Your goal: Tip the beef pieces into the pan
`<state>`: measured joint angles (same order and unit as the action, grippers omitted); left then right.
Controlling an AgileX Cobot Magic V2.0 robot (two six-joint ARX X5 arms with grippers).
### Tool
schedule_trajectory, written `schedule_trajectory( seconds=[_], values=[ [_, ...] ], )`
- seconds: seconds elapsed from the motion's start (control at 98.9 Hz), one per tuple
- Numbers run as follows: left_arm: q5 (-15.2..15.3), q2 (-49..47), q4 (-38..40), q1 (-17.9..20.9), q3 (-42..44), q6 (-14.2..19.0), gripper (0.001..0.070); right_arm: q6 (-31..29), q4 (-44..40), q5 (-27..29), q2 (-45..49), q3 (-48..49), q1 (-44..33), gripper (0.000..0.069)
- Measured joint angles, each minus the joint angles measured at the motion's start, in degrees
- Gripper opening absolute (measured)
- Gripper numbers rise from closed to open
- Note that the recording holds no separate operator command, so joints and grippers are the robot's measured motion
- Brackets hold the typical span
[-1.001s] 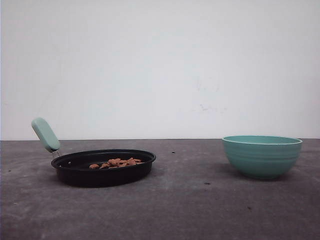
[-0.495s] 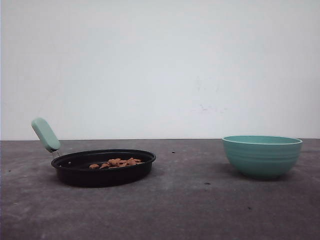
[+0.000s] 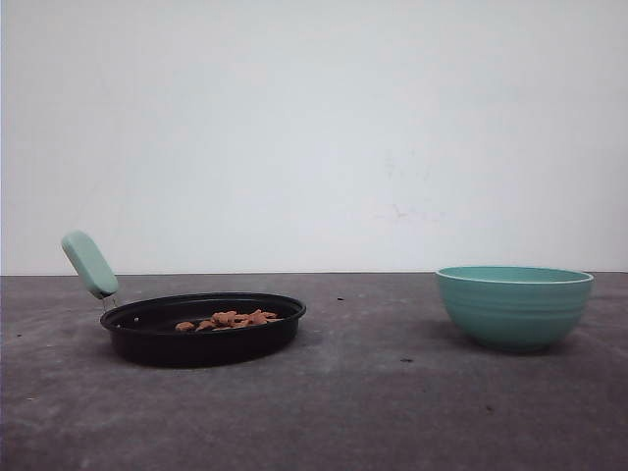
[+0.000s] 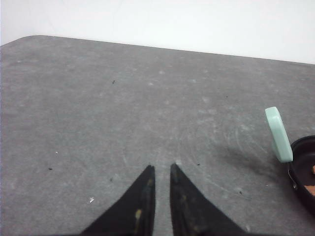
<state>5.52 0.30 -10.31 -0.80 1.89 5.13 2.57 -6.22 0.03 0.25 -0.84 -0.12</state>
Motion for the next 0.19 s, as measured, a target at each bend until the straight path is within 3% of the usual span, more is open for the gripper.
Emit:
schedule_trajectory(
  seconds=[0.192],
  values=[
    [0.00,0.00,0.00,0.00,0.00,0.00,0.0028,0.00,0.00,0.00,0.00,0.00,0.00,0.0005]
  ],
)
